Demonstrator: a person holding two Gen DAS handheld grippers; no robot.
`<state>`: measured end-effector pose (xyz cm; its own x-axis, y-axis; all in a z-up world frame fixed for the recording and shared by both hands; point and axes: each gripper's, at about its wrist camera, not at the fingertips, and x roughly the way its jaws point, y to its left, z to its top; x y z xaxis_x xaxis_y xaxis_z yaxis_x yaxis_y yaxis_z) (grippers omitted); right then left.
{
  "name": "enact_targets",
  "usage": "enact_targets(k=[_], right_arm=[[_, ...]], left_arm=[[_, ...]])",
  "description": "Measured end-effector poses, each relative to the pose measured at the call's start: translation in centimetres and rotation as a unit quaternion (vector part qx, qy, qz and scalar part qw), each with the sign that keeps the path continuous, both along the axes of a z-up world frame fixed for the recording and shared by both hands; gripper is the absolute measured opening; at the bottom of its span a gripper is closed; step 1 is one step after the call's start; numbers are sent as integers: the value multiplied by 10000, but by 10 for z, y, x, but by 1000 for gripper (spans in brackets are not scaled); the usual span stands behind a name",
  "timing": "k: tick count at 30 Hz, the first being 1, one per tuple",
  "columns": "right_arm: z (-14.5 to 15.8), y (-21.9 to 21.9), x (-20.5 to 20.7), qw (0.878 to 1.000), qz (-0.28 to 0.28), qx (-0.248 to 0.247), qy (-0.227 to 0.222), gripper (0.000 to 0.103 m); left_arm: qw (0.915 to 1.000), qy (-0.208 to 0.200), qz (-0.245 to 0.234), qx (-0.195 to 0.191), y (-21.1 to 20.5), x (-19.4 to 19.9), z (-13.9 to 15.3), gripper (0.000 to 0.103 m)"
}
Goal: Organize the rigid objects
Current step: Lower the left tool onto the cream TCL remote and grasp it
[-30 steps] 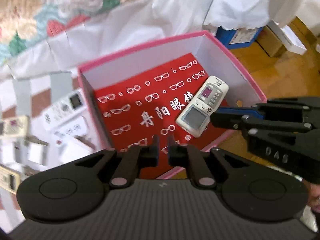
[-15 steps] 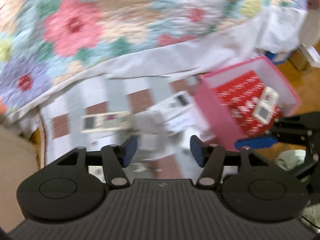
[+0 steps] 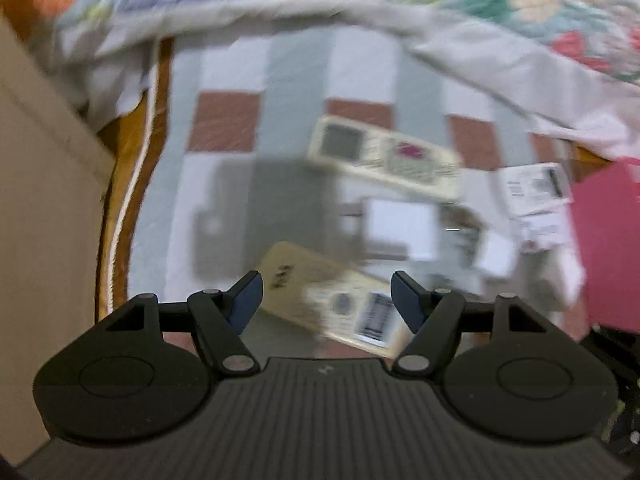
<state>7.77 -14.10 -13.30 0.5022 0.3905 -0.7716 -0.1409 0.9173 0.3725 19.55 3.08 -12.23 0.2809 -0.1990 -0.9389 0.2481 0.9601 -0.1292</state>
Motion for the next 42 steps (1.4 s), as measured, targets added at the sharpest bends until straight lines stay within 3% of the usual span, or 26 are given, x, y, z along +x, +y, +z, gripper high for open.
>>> enact_targets(k=[4,10,15,18,21,24,27,29,31,33,34,35,37,42], right_arm=[[-26,7,13,9995,-284,-9,161,69],[-47,26,23,9988,-317,-355,77,69],[-58,43,25,9928,9,-1193,-108,69],[-61,55,26,9818,489,-1798,-372,73],[-63,60,33,9710,687,-2223,-545,92],[-66,49,44,9781,580,-1929,-518,94],[-62,49,47,9794,591,-1834,-604,74],[-58,52,46,9806,555,-1809,-520,72],[-55,53,44,9845,405,-1682,-300,71],[-53,53,43,9895,47,-1423,262,70],[-52,52,41,9918,-32,-1190,475,69],[-51,53,38,9928,-14,-1041,596,69],[-51,58,33,9935,266,-817,744,69],[-58,78,33,9827,847,-1637,180,71]], left_arm=[[9993,49,371,60,20,17,-32,70],[9952,274,589,-736,25,19,-50,67],[9991,173,208,-330,6,1,-50,57],[9994,111,114,-317,2,-5,-49,58],[9975,222,362,-558,15,-4,-54,65],[9923,561,754,-807,31,-2,-57,64],[9841,912,1121,-1030,43,-8,-60,66],[9740,1234,1339,-1351,49,-12,-63,66],[9607,1527,1538,-1735,50,-16,-68,65],[9515,1713,1639,-1959,46,-21,-74,52],[9545,1692,1627,-1842,42,-24,-73,48],[9599,1591,1594,-1668,39,-25,-71,38],[9683,1453,1425,-1451,33,-28,-68,36],[9741,1311,1301,-1306,28,-31,-65,37]])
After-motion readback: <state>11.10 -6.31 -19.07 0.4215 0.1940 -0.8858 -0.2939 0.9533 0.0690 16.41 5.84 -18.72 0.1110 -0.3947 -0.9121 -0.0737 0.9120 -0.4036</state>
